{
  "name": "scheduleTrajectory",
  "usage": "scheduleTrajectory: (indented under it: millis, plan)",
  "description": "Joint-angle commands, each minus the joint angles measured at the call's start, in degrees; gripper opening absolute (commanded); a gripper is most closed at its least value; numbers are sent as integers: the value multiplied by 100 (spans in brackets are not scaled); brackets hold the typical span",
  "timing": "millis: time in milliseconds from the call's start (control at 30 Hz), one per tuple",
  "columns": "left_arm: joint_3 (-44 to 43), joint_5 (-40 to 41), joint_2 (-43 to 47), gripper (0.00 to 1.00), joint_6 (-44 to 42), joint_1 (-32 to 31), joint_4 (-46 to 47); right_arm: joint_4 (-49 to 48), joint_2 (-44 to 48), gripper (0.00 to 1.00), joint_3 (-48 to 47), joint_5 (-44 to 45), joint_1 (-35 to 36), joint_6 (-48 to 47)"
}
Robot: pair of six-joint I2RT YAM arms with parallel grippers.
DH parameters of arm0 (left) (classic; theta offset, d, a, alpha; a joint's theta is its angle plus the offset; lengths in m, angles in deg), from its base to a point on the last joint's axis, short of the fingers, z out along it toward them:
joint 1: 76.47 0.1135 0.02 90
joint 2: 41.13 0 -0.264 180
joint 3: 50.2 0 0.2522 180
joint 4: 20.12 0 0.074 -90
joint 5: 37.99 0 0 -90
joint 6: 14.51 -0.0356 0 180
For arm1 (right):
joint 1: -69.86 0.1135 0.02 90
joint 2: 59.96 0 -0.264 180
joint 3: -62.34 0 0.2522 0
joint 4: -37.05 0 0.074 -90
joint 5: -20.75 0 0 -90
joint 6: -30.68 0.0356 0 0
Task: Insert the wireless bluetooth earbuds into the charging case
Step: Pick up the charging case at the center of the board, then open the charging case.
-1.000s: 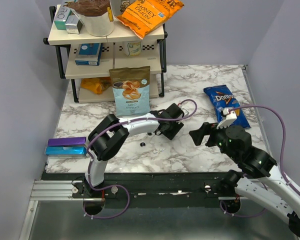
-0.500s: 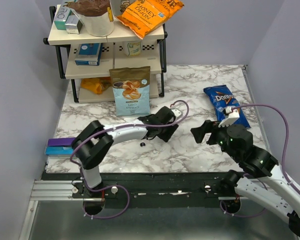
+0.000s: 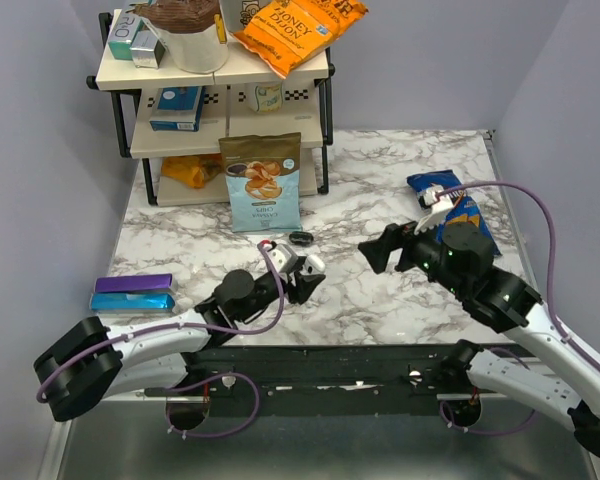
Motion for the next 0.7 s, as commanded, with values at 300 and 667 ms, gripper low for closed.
scheduleTrajectory:
  millis: [300,667]
  plan:
    - [286,65,898,0,-1095,-333,589,-41,-1186,95,-505,-2013,84,-520]
    - [172,741,766,0,-1772,-754,79,-138,-1906,94,-900,-2391,330,-449]
